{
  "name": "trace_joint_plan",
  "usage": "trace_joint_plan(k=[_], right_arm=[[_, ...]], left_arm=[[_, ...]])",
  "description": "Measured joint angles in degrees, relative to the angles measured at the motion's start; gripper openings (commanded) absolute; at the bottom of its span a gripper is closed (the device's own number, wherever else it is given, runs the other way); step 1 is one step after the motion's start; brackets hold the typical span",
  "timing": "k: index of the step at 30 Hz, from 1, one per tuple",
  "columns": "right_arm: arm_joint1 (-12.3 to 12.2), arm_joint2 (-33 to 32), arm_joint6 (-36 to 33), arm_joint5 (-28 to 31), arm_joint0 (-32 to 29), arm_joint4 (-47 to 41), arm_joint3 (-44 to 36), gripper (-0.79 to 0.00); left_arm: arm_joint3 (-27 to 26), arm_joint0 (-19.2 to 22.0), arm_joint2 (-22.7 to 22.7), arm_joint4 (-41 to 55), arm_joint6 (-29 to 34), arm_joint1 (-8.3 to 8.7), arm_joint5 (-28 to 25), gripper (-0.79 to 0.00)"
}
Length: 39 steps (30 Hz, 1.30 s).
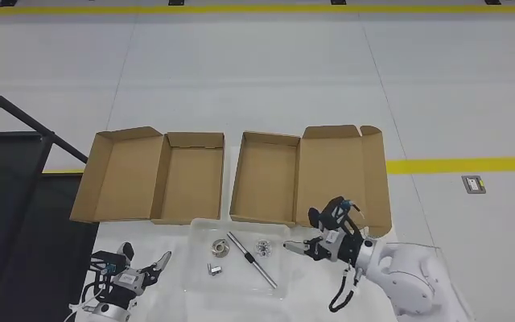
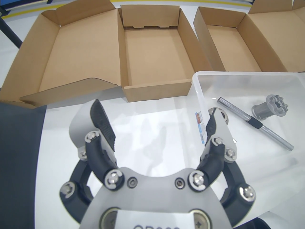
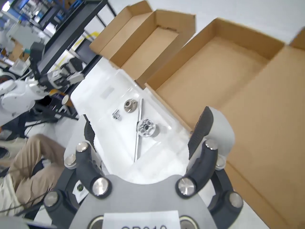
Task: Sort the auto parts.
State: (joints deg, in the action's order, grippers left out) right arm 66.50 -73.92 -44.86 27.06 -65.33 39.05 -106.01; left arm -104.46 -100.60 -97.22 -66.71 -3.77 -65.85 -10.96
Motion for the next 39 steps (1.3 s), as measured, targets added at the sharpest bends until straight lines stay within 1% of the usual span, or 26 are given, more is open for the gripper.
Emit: trace_joint_plan(k=[2, 5, 8, 9, 22, 25, 28, 32, 33, 36, 39], right_arm=[[0.6, 4.6, -6.0, -0.6, 5.8, -2.5, 4.2, 0.0], [1.8, 11.1, -12.2, -1.9, 14.3, -6.5, 12.2, 0.0], [3.1, 15.7, -15.1, -2.3, 21.3, -11.1, 20.2, 0.0], [3.3, 16.1, -14.9, -2.2, 22.3, -11.6, 21.4, 0.0], [3.2, 16.0, -14.5, -2.1, 22.4, -11.6, 21.4, 0.0], [3.2, 17.1, -14.5, -1.7, 22.0, -10.3, 21.1, 0.0], [3.8, 21.0, -19.6, -4.9, 24.2, -6.3, 20.2, 0.0], [6.1, 29.0, -27.3, -13.8, 30.1, -2.8, 21.0, 0.0], [6.6, 30.7, -28.7, -15.1, 31.5, -2.5, 21.7, 0.0], [8.7, 35.8, -31.7, -19.2, 35.7, -1.5, 25.5, 0.0], [10.7, 39.8, -32.0, -20.0, 38.8, -1.6, 30.1, 0.0]], left_arm=[[0.0, 0.0, 0.0, 0.0, 0.0, 0.0, 0.0, 0.0], [0.0, 0.0, 0.0, 0.0, 0.0, 0.0, 0.0, 0.0], [0.0, 0.0, 0.0, 0.0, 0.0, 0.0, 0.0, 0.0], [0.0, 0.0, 0.0, 0.0, 0.0, 0.0, 0.0, 0.0], [0.0, 0.0, 0.0, 0.0, 0.0, 0.0, 0.0, 0.0], [0.0, 0.0, 0.0, 0.0, 0.0, 0.0, 0.0, 0.0], [0.0, 0.0, 0.0, 0.0, 0.0, 0.0, 0.0, 0.0], [0.0, 0.0, 0.0, 0.0, 0.0, 0.0, 0.0, 0.0], [0.0, 0.0, 0.0, 0.0, 0.0, 0.0, 0.0, 0.0], [0.0, 0.0, 0.0, 0.0, 0.0, 0.0, 0.0, 0.0], [0.0, 0.0, 0.0, 0.0, 0.0, 0.0, 0.0, 0.0]])
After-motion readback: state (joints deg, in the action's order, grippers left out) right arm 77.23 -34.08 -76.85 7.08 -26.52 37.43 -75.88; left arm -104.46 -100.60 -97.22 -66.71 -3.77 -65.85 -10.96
